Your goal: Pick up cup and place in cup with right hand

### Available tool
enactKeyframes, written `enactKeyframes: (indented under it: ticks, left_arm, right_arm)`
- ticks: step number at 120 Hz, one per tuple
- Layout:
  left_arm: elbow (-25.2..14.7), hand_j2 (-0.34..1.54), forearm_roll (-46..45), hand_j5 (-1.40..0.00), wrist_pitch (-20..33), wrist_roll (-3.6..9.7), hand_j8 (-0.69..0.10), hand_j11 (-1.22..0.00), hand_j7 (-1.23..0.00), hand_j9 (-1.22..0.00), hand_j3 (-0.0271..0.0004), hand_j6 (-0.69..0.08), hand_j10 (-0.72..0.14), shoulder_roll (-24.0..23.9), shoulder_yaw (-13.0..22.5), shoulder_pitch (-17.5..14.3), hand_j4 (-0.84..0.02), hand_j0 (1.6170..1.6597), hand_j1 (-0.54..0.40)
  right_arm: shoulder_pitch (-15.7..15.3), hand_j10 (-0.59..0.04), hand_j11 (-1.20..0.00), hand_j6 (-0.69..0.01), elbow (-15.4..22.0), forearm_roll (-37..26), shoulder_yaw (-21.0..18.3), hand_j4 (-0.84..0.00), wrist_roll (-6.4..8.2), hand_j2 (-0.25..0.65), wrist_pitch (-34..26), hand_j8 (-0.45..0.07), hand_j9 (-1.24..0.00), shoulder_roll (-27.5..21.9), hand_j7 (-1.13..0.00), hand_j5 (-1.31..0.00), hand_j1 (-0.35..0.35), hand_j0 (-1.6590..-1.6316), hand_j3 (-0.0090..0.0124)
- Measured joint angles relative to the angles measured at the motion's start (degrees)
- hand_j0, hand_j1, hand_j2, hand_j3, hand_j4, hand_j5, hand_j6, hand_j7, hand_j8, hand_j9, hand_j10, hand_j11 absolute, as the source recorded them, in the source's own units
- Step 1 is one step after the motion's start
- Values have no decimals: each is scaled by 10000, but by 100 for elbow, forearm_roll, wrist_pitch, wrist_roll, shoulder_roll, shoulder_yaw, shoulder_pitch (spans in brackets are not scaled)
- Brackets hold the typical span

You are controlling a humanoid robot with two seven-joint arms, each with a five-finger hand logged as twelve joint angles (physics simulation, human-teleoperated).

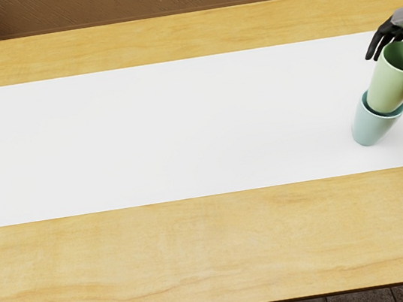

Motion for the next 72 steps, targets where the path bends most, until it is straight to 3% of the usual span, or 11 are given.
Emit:
enactKeyframes:
  ticks: [26, 72]
  left_arm:
    - [0, -1, 0, -1, 0, 0, 2, -1, -1, -1, -1, 2, 2, 0, 0, -4, 2, 16581, 3489]
    - [0, 0, 0, -1, 0, 0, 2, -1, -1, -1, -1, 2, 2, 0, 0, -1, 2, 16581, 3488]
  right_arm:
    - [-18, -3027, -4949, -3386, 1, -6, 17, -3700, 1, -417, -119, -2880, -4988, 15, -4901, -5024, 506, -16569, 0]
    - [-21, -3112, -4151, -3187, 215, -9, 22, -3218, 2, -550, -210, -3100, -4159, 16, -4139, -4169, 219, -16578, 0]
